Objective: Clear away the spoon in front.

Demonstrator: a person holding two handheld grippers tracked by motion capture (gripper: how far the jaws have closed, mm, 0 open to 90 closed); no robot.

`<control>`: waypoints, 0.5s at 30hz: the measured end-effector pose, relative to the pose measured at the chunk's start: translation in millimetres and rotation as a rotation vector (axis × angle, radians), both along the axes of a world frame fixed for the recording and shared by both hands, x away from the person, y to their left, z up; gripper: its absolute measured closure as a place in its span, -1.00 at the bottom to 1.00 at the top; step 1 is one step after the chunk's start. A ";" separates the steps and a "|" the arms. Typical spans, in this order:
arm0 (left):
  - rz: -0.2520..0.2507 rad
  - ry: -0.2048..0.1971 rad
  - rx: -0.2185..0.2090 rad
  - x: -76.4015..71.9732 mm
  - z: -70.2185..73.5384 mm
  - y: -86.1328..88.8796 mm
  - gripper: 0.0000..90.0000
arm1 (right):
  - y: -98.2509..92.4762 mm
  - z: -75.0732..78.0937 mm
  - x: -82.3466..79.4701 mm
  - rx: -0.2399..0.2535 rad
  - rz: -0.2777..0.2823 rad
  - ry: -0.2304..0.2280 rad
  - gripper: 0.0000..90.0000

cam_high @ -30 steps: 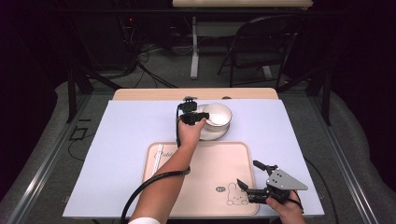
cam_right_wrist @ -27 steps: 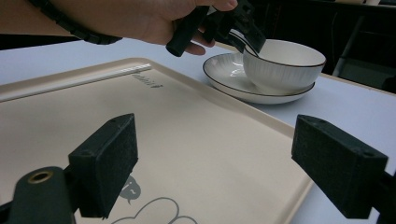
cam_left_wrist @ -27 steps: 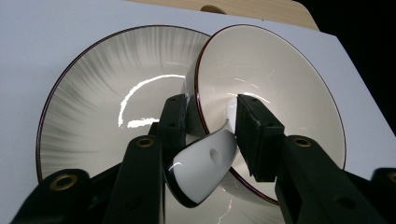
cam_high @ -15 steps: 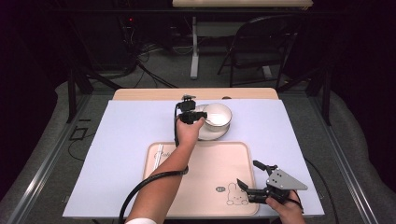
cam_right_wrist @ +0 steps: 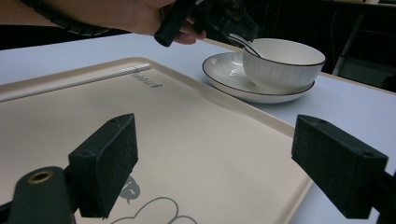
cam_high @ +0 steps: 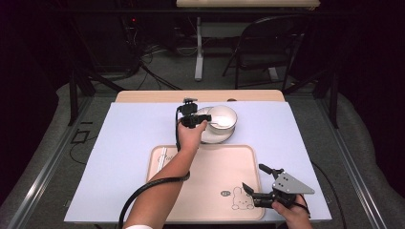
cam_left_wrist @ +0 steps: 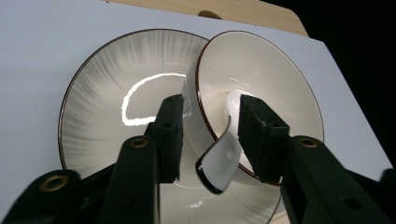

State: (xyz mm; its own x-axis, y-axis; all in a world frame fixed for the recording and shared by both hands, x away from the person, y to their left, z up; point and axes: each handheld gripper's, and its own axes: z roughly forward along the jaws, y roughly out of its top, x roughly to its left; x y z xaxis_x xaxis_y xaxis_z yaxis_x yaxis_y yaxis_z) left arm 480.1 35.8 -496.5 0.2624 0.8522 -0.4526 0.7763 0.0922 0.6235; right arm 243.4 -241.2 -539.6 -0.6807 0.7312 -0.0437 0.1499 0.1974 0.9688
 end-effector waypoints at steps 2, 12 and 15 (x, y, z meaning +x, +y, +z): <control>0.008 -0.007 -0.014 -4.6 0.2 -0.3 0.25 | 0.1 0.0 0.0 0.000 0.000 0.000 -0.69; 0.017 -0.031 -0.026 -20.8 -9.1 -7.9 0.09 | 0.7 -0.1 0.1 -0.007 0.001 -0.005 -0.69; 0.028 -0.022 -0.038 -20.9 -14.4 -12.3 0.09 | 0.7 0.1 -0.2 -0.006 0.002 -0.006 -0.69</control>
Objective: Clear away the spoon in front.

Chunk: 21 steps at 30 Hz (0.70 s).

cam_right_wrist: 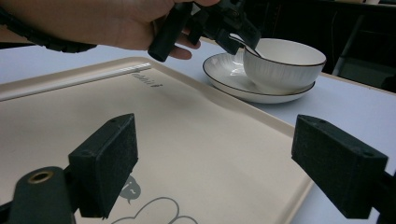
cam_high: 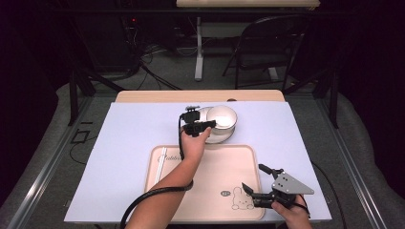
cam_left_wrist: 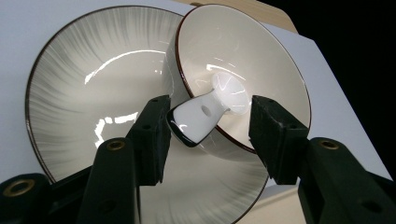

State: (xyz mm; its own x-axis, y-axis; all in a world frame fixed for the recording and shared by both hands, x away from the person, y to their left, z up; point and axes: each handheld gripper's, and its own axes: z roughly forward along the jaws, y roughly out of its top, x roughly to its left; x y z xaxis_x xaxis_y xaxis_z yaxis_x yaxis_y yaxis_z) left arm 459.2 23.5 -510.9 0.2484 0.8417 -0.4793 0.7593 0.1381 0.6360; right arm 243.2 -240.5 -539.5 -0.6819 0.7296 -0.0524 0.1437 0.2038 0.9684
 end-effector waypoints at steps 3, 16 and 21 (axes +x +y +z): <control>0.002 0.005 -0.001 0.0 -3.1 -3.7 0.10 | -0.1 0.0 0.0 0.000 0.000 0.000 -0.69; 0.030 -0.021 0.001 2.0 -3.2 2.1 0.30 | -0.7 0.1 -0.2 0.006 -0.001 0.005 -0.69; 0.034 -0.024 0.020 5.0 1.8 8.5 0.39 | -0.4 0.2 -0.2 0.003 -0.002 0.001 -0.69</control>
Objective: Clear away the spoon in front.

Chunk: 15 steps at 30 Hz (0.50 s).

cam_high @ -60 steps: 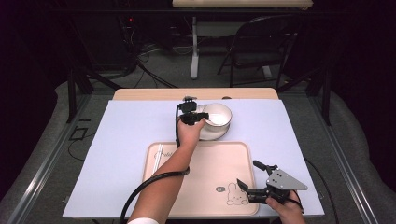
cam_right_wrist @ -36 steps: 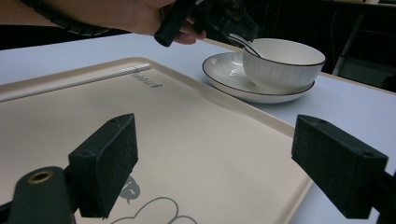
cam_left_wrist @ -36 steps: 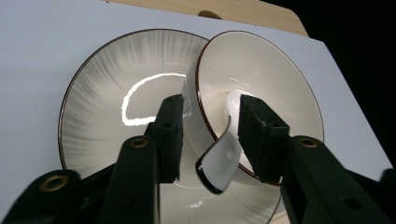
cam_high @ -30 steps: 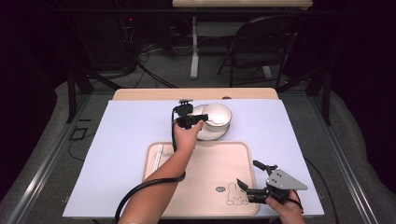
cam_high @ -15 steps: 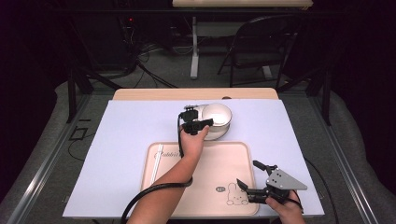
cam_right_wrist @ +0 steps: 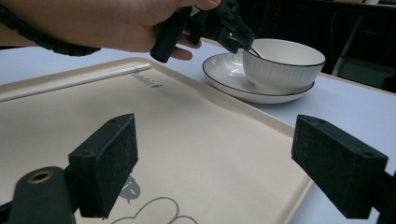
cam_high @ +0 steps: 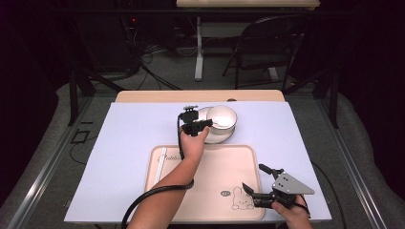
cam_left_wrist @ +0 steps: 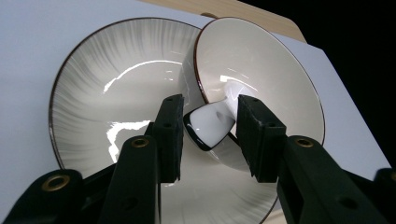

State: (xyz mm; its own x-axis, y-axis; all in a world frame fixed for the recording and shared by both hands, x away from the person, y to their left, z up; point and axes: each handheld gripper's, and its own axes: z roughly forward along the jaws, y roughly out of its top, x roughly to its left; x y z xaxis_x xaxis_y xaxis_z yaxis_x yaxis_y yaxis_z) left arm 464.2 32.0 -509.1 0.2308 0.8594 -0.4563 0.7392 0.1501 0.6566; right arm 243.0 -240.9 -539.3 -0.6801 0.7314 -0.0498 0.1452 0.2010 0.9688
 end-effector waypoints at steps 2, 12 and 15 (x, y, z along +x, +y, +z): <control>0.006 -0.001 0.010 2.6 1.7 1.8 0.40 | 0.2 -0.1 0.0 -0.001 0.000 0.001 -0.69; 0.036 -0.004 0.002 19.0 -2.5 0.7 0.40 | -0.4 0.1 0.1 0.001 0.003 0.000 -0.69; 0.022 -0.008 -0.006 20.8 -2.9 -2.6 0.35 | -0.7 0.1 0.2 0.001 0.003 -0.001 -0.69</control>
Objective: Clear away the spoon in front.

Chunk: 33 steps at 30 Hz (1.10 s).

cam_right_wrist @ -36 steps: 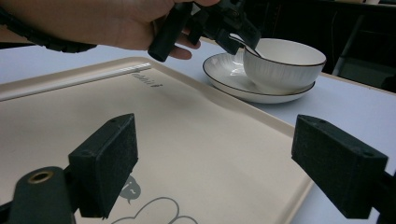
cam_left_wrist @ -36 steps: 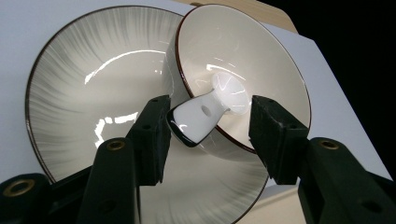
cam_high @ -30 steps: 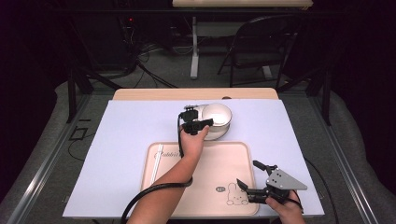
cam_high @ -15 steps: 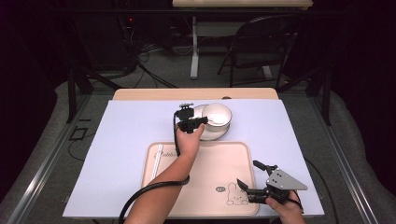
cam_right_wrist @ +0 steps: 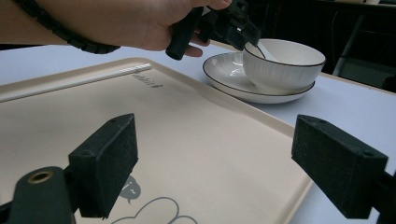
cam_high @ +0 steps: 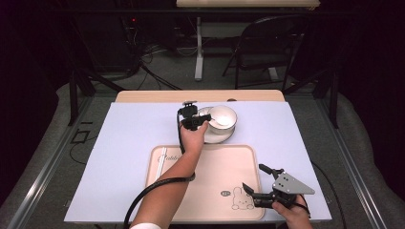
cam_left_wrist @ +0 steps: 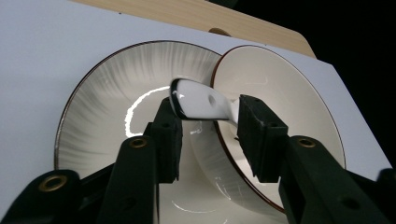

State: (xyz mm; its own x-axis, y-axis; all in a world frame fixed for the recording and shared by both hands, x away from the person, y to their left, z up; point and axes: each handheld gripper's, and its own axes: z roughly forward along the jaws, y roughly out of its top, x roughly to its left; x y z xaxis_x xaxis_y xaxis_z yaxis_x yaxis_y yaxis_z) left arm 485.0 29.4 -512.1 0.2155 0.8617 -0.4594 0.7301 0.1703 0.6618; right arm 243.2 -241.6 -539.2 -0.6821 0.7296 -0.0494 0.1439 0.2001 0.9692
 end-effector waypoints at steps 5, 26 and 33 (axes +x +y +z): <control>0.008 -0.006 0.004 3.0 -0.8 -3.7 0.29 | 0.1 0.0 -0.1 0.000 0.001 0.000 -0.69; 0.031 -0.038 0.066 10.7 -3.1 -10.0 0.21 | -0.1 -0.1 0.0 0.002 0.003 0.001 -0.69; 0.042 -0.050 0.070 9.6 2.0 -5.7 0.31 | 0.2 -0.1 -0.3 0.003 0.002 0.004 -0.69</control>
State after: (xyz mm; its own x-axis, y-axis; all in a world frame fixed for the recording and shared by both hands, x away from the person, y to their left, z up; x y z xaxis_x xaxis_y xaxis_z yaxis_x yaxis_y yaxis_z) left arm 494.6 23.7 -510.0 0.1997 0.9002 -0.3870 0.6890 0.1519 0.7087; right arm 242.9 -241.4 -539.4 -0.6834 0.7287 -0.0442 0.1475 0.1971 0.9692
